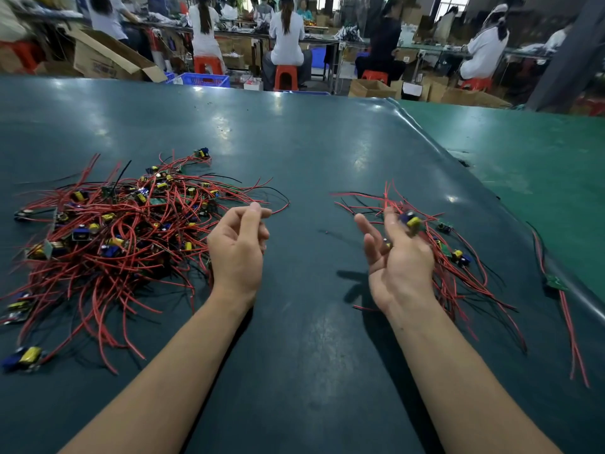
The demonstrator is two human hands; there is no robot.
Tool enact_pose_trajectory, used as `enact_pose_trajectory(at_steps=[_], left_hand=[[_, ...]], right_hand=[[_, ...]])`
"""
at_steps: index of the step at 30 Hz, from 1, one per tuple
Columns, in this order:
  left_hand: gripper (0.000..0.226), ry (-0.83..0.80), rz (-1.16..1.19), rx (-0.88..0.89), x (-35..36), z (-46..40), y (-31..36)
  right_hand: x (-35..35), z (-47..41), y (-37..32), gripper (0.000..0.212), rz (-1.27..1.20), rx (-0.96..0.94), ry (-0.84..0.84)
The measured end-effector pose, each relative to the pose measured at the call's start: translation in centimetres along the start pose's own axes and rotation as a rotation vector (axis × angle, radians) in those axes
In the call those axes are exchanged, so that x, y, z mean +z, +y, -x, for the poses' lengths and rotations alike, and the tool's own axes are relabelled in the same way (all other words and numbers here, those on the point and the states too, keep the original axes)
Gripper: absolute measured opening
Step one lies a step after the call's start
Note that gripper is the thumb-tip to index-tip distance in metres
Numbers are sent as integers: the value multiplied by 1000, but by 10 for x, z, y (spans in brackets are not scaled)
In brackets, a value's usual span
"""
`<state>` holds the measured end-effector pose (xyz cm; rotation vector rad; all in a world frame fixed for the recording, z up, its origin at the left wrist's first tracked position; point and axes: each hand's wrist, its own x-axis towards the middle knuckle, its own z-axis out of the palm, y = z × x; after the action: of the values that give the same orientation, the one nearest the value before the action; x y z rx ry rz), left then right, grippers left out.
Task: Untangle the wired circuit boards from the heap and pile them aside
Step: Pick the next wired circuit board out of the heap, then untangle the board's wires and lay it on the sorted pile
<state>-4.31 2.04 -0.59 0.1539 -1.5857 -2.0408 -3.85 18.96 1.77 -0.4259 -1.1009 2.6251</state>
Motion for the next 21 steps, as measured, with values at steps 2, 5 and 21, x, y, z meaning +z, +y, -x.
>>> enact_pose_trajectory(at_steps=[2,5,21], left_hand=[[22,-46,-100,69,0,2,-2],[17,-107,-243,180,-1,8,-3],[30,12,-1376,421,-36,-1,9]], right_hand=[[-1,1,3,14,-95,149,32],[-5,-3,2,28,-174,233,41],[-3,4,9,16,390,87,-203]])
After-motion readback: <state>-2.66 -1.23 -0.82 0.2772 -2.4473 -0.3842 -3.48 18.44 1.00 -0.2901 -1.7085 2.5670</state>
